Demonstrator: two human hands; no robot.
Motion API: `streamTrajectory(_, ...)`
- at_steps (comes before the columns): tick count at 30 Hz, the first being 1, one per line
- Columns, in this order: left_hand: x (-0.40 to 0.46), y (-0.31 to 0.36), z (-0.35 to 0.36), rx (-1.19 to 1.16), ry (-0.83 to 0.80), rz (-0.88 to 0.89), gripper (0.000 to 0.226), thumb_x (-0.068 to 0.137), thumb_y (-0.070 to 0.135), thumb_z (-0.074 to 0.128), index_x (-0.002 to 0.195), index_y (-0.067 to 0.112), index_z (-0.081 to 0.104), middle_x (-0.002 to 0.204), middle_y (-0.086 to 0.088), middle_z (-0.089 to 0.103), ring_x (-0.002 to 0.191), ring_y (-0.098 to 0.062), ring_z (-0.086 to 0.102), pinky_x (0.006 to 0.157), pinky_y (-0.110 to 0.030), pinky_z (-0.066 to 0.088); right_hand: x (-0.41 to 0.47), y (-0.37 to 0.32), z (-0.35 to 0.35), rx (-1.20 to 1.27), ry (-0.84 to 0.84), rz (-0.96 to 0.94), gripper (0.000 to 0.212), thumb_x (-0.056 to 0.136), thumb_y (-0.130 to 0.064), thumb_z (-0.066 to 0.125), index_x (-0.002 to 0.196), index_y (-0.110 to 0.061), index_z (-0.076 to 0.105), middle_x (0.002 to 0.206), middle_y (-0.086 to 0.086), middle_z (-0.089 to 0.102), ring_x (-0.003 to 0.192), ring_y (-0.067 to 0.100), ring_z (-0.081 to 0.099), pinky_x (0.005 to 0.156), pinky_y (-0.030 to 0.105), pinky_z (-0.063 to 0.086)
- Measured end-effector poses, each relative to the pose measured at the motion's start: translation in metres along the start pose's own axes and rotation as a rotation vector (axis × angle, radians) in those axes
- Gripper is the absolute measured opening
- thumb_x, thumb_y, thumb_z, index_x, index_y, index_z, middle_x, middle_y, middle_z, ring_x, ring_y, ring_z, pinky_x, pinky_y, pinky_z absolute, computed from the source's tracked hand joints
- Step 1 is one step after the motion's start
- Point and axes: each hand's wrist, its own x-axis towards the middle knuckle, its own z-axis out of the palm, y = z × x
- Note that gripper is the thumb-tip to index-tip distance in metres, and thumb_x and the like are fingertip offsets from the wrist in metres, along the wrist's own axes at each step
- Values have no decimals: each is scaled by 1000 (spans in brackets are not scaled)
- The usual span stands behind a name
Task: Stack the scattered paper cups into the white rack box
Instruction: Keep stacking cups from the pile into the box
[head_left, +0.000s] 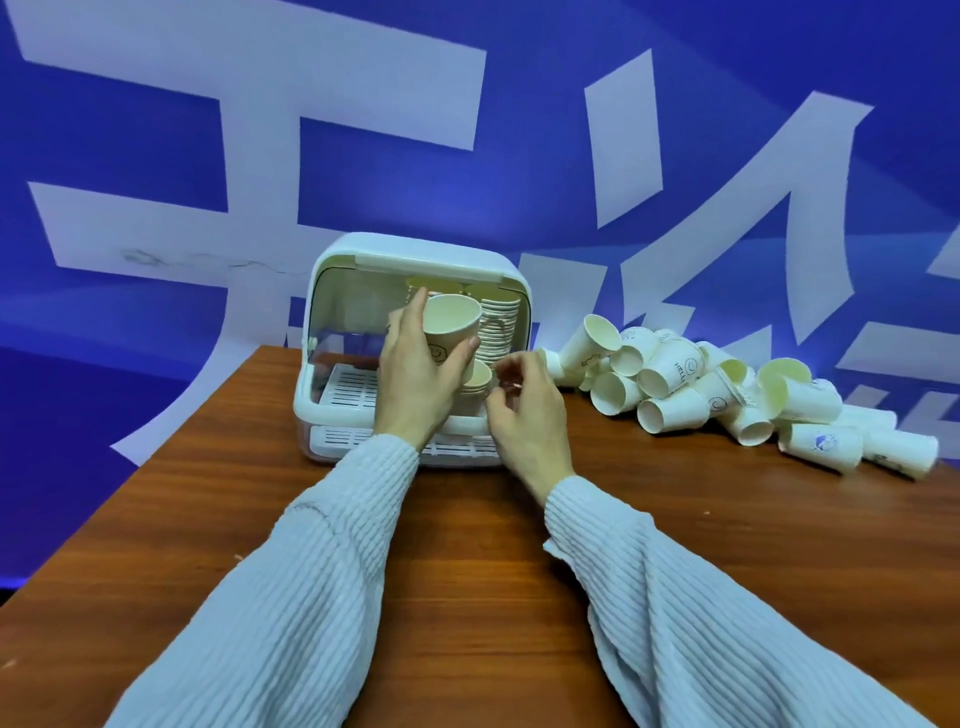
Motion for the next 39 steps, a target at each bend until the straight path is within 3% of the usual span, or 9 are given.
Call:
streamTrajectory(5,5,-3,-1,33,10,-31,78,91,42,74,155,13,39,145,-7,50,136,-21,45,105,-20,28,14,18,-6,145,224,205,20,91,-10,59,105,-24,59,105,-4,65,97,14,61,91,39,54)
streamTrajectory(12,6,0,4,61,-2,-1,82,88,44,75,155,15,38,149,-4,50,137,-19,45,114,-36,39,18,50,-1,109,221,294,20,91,-12,59,103,-28,58,101,-7,64,95,16,62,91,40,53)
streamTrajectory(16,1,-6,7,284,-184,-6,78,87,50,74,151,14,45,145,-8,50,134,-27,45,110,-40,37,28,63,1,-4,147,275,17,93,-14,59,106,-26,61,107,-6,65,99,16,62,91,37,52)
streamTrajectory(21,-14,-9,18,774,-294,72,100,85,85,22,150,13,45,161,-7,35,148,-27,27,121,-51,23,57,85,0,-130,-45,287,23,93,-21,57,111,-26,71,123,0,64,111,22,63,93,36,50)
streamTrajectory(26,-25,-19,24,814,-221,235,94,89,80,22,156,15,35,159,-6,39,148,-24,29,123,-48,20,68,109,3,-527,-271,127,31,94,-23,57,120,-32,72,167,-6,27,126,28,60,92,43,54)
streamTrajectory(30,-27,-21,24,758,-178,280,87,93,78,28,157,20,32,158,-7,40,147,-24,33,122,-49,24,77,119,13,-573,-379,97,26,99,-34,56,123,-29,64,166,-11,23,118,30,64,86,43,54)
streamTrajectory(32,-27,-20,24,743,-172,292,84,94,76,31,156,20,34,156,-7,42,145,-24,35,121,-49,25,77,122,17,-579,-291,69,23,100,-33,56,119,-24,64,151,-10,42,111,31,66,79,41,52)
streamTrajectory(34,-27,-20,23,721,-161,307,80,94,73,36,154,21,38,154,-7,44,143,-25,37,121,-48,26,72,122,14,-532,-45,120,27,100,-27,54,121,-17,67,136,0,57,111,30,64,80,40,50)
streamTrajectory(39,-34,-13,26,559,-115,498,74,87,54,60,150,17,46,152,-9,45,148,-29,33,120,-52,25,52,103,-28,-42,468,403,18,94,-17,55,96,-13,72,99,8,69,99,30,61,81,32,40)
